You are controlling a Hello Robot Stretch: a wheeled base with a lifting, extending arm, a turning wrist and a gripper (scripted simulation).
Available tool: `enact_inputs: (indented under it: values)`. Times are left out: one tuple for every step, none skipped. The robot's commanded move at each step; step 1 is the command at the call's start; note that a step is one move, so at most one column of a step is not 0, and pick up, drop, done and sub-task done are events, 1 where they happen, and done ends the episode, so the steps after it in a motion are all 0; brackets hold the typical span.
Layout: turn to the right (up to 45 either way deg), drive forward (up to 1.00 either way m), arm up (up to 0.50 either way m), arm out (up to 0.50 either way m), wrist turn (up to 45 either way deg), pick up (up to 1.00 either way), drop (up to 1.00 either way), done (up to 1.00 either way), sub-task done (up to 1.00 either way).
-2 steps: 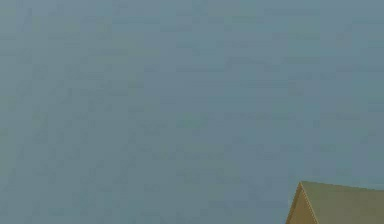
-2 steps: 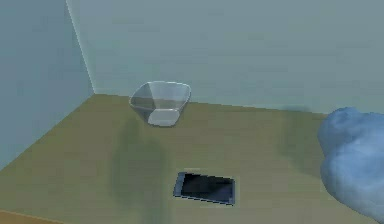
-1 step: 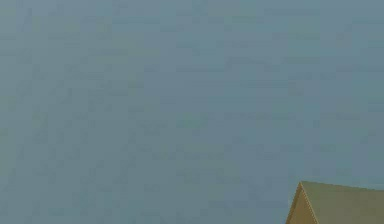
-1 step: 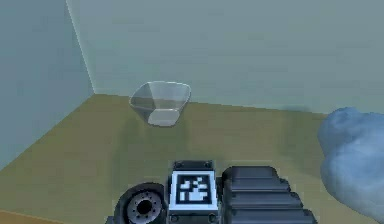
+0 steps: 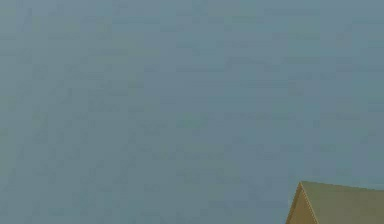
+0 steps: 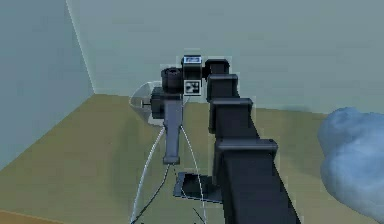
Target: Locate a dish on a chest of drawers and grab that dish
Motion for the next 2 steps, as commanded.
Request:
enact_inputs:
  values:
    - [0.0, 0.00, 0.00, 0.00, 45.0, 0.00, 0.00, 0.00, 0.00]
    - [0.0, 0.00, 0.00, 0.00, 45.0, 0.00, 0.00, 0.00, 0.00]
